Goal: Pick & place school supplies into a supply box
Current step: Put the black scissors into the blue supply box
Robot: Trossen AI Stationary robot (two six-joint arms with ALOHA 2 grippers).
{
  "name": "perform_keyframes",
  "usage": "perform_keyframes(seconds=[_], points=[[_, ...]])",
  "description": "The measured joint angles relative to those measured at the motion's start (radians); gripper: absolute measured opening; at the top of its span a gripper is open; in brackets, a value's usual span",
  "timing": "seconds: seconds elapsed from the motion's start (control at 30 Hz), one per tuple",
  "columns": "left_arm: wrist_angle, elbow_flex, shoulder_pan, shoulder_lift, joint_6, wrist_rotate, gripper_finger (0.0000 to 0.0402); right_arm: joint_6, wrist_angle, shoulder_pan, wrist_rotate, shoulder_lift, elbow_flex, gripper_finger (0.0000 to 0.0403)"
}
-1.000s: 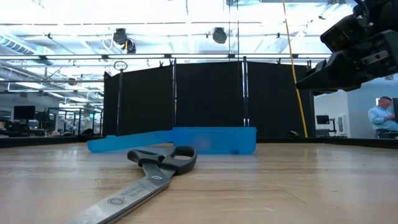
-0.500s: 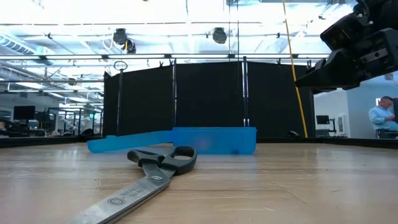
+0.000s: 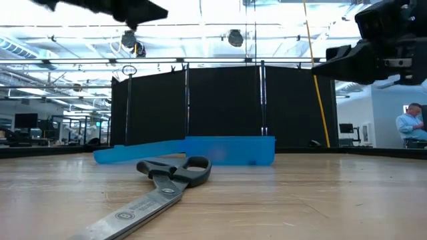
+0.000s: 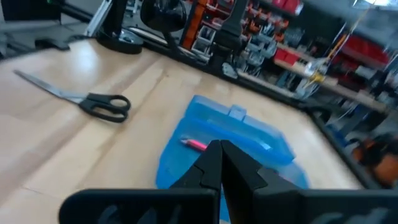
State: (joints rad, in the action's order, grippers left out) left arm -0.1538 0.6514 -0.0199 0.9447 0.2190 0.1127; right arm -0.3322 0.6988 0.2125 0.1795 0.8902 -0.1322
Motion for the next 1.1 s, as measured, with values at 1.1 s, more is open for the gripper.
perform_keyframes(seconds=[1.1], points=[[-0.292, -0.573, 0.14, -0.18, 0.101, -0.217, 0.0003, 0.22, 0.07, 0.035, 0.401, 0.049, -0.18, 0.0]])
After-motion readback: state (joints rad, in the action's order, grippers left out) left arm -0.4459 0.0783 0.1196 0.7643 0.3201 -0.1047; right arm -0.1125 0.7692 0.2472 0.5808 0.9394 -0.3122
